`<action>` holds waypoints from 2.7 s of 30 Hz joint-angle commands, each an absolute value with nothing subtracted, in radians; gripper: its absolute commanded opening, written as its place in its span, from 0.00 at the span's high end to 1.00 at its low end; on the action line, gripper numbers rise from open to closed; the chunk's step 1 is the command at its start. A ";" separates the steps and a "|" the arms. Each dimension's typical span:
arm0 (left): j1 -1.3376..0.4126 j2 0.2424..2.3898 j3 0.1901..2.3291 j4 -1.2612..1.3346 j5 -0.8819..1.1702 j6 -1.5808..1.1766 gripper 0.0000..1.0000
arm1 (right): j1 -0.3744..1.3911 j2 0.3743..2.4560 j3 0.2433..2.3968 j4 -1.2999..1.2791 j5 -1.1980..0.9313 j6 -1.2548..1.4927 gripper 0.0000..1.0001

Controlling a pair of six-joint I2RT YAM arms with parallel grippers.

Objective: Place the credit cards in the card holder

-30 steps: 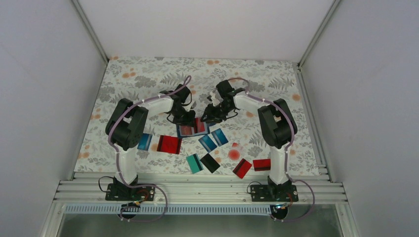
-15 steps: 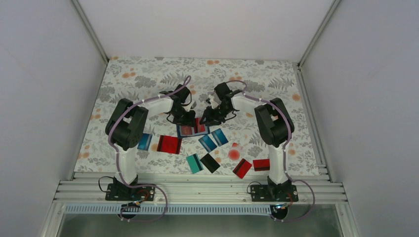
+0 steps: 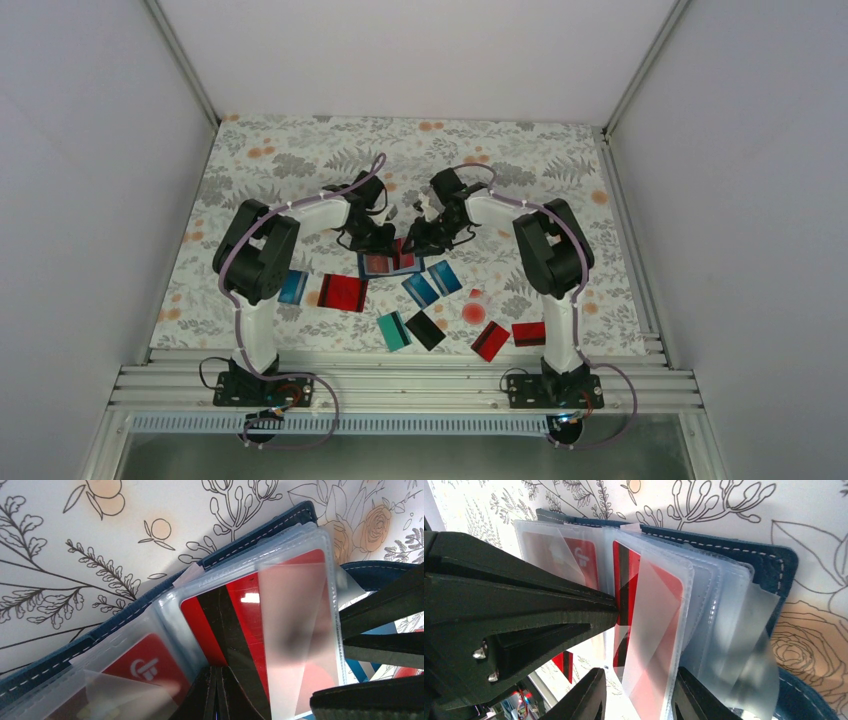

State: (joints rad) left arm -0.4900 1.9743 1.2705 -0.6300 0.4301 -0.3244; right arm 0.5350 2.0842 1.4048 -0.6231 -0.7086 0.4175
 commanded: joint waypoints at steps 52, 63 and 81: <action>-0.303 1.322 1.010 -0.826 0.138 -0.455 0.93 | 0.726 2.388 2.060 -0.808 -0.928 0.332 0.66; -0.318 1.207 0.956 -0.827 0.273 -0.524 0.45 | 0.726 2.029 1.689 -0.741 -0.622 0.284 0.66; -0.723 0.995 0.624 -0.831 0.266 -1.017 0.38 | 0.802 1.794 1.054 -0.534 -0.621 0.325 0.67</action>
